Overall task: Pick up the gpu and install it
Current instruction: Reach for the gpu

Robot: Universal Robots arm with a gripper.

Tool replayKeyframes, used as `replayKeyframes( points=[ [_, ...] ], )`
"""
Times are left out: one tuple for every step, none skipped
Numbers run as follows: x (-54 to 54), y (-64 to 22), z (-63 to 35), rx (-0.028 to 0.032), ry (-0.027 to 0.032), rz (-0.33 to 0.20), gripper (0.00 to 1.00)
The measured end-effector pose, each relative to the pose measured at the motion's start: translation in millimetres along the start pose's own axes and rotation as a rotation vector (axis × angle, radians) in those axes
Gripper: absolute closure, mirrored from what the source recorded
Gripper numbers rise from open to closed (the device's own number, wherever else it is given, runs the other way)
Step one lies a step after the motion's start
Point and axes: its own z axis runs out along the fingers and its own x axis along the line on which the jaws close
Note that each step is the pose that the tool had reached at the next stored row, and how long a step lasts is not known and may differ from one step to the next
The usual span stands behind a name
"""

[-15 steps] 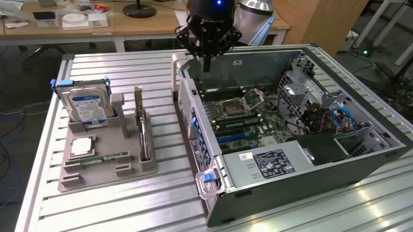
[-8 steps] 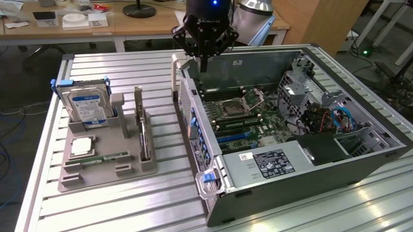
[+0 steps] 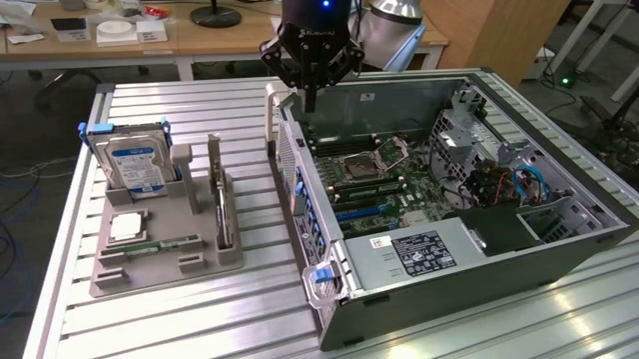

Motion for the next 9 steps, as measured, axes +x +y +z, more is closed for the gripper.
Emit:
replayKeyframes(
  points=[
    [0.8, -0.1, 0.0, 0.0, 0.0, 0.0, 0.89],
    [1.6, -0.1, 0.0, 0.0, 0.0, 0.0, 0.89],
    [2.4, -0.2, -0.1, 0.0, 0.0, 0.0, 0.89],
    [3.2, -0.2, -0.1, 0.0, 0.0, 0.0, 0.89],
    [4.1, -0.3, -0.1, 0.0, 0.0, 0.0, 0.89],
    [4.9, -0.4, -0.1, 0.0, 0.0, 0.0, 0.89],
    [5.7, -0.4, -0.1, 0.0, 0.0, 0.0, 0.89],
    [6.6, -0.5, -0.2, 0.0, 0.0, 0.0, 0.89],
    [7.4, -0.6, -0.2, 0.0, 0.0, 0.0, 0.89]
  ],
)
